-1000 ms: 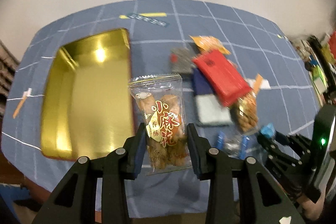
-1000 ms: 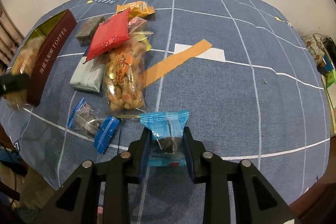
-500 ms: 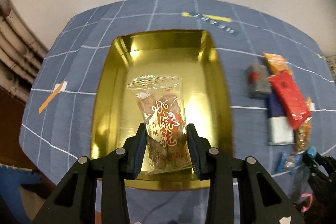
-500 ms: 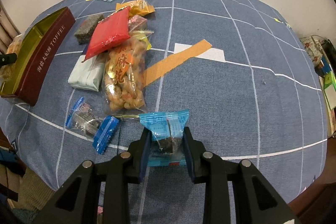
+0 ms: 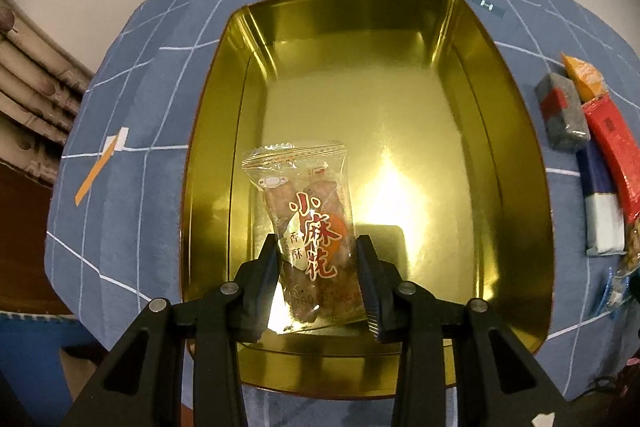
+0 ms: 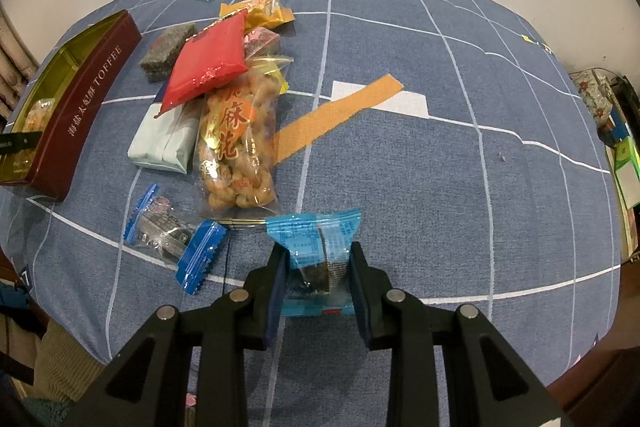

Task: Organize snacks
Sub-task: 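Carry the snack bag with the left gripper into the gold tin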

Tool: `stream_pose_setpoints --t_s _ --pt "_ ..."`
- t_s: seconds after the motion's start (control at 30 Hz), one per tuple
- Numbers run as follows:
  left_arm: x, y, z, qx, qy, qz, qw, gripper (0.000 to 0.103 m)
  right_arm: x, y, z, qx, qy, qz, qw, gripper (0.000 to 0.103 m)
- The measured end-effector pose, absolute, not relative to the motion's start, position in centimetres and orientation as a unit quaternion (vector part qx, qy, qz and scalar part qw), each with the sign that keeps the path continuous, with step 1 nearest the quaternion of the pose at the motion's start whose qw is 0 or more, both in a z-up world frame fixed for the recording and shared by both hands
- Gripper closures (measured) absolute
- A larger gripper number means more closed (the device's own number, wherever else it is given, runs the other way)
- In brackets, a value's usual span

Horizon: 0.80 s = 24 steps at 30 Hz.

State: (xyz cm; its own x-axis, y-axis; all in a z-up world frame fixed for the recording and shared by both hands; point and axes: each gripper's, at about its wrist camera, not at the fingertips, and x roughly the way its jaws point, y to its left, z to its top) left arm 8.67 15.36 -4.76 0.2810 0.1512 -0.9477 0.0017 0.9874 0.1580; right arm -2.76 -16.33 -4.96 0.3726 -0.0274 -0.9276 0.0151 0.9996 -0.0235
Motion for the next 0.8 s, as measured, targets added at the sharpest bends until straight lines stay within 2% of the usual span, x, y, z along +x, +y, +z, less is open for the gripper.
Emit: stream_pose_setpoints --t_s 0.37,0.7,0.8 --pt "8.75 15.61 -5.03 0.069 0.6 0.051 0.795 0.069 -2.72 -16.31 -4.99 -0.006 0.562 -0.014 0.827 0.073" --pt "8.56 15.82 -4.75 0.071 0.594 0.055 0.8 0.065 -2.67 -16.27 -4.99 -0.005 0.563 -0.015 0.827 0.074" --pt "8.37 15.7 -4.46 0.073 0.589 0.054 0.803 0.058 -2.67 -16.25 -5.02 -0.005 0.563 -0.015 0.826 0.074"
